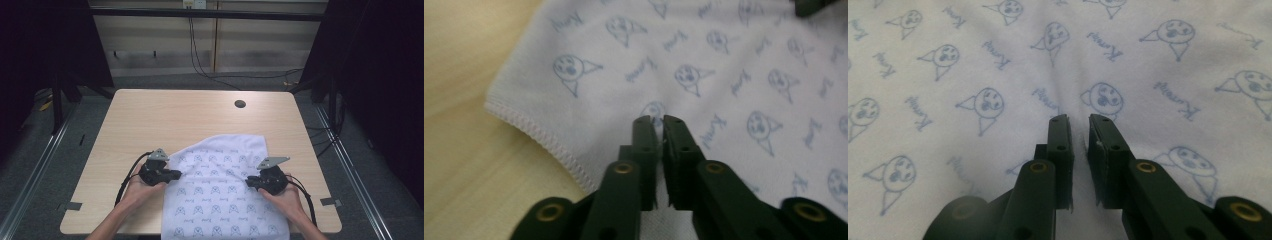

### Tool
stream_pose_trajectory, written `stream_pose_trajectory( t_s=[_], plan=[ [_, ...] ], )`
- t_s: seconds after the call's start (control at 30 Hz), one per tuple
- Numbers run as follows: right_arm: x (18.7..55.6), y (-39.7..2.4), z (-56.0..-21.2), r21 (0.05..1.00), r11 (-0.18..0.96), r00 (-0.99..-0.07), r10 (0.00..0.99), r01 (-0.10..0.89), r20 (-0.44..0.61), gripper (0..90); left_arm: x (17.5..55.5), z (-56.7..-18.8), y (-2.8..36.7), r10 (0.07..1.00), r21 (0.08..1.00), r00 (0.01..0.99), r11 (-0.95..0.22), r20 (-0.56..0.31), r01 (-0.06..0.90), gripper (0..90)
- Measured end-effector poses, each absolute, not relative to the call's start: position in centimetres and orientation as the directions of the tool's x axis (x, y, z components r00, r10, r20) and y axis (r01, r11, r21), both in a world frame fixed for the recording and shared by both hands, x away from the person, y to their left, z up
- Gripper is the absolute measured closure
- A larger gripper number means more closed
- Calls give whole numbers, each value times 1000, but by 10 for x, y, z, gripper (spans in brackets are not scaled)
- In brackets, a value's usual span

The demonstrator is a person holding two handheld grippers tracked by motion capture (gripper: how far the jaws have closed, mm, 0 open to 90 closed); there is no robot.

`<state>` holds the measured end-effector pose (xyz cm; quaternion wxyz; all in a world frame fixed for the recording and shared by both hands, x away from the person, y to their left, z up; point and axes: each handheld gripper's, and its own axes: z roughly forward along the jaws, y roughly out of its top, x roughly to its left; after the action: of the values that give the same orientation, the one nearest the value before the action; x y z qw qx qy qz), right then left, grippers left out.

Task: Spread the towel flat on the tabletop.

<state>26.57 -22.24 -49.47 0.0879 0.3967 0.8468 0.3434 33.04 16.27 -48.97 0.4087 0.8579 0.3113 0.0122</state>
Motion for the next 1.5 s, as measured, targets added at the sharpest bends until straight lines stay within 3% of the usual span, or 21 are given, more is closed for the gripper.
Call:
stream_pose_trajectory(
  t_s=[0.2, 0.23, 0.37, 0.43, 0.47, 0.5, 0.53, 0.6, 0.73, 0.8, 0.83, 0.97, 1.07, 1.17, 1.37, 1.5],
  plan=[
    [257, -223, -491, 638, 464, -686, 714, 614, 140, 671, 363, -483, 172, 643, 728, 734, -394, -219, 561, 762],
    [257, -225, -493, 647, 453, -684, 714, 613, 149, 662, 371, -486, 174, 665, 720, 711, -376, -229, 583, 668],
    [260, -227, -492, 654, 433, -668, 729, 620, 149, 638, 387, -497, 173, 689, 716, 672, -322, -271, 619, 586],
    [262, -230, -489, 670, 409, -658, 736, 620, 160, 636, 388, -500, 166, 669, 705, 688, -342, -282, 621, 571],
    [264, -231, -488, 677, 402, -657, 737, 616, 159, 633, 387, -501, 161, 664, 695, 701, -376, -259, 613, 610],
    [265, -233, -487, 685, 389, -648, 745, 615, 159, 631, 383, -500, 155, 652, 704, 721, -398, -234, 589, 784],
    [265, -233, -487, 685, 389, -648, 745, 615, 159, 631, 383, -500, 155, 652, 704, 721, -398, -234, 589, 838],
    [265, -235, -486, 682, 381, -635, 756, 624, 159, 626, 377, -493, 151, 635, 735, 736, -379, -234, 562, 853],
    [265, -240, -483, 695, 366, -625, 765, 620, 155, 623, 352, -468, 133, 554, 788, 811, -407, -188, 461, 858],
    [266, -242, -482, 702, 355, -617, 772, 618, 153, 622, 334, -457, 119, 486, 803, 858, -439, -166, 404, 857],
    [265, -245, -481, 706, 342, -608, 779, 620, 156, 621, 313, -453, 104, 408, 804, 902, -484, -142, 345, 857],
    [264, -248, -480, 704, 336, -599, 786, 625, 157, 620, 281, -468, 82, 332, 755, 936, -583, -117, 301, 838],
    [264, -248, -482, 698, 341, -599, 785, 629, 157, 617, 275, -475, 80, 322, 745, 940, -599, -111, 293, 683],
    [265, -249, -485, 689, 350, -599, 786, 635, 153, 615, 284, -471, 85, 347, 774, 926, -540, -152, 330, 670],
    [268, -248, -490, 669, 357, -592, 791, 652, 155, 609, 328, -479, 108, 515, 755, 830, -452, -213, 474, 686],
    [268, -248, -491, 667, 364, -596, 788, 651, 152, 607, 344, -497, 113, 555, 717, 788, -433, -266, 547, 604]
  ],
)
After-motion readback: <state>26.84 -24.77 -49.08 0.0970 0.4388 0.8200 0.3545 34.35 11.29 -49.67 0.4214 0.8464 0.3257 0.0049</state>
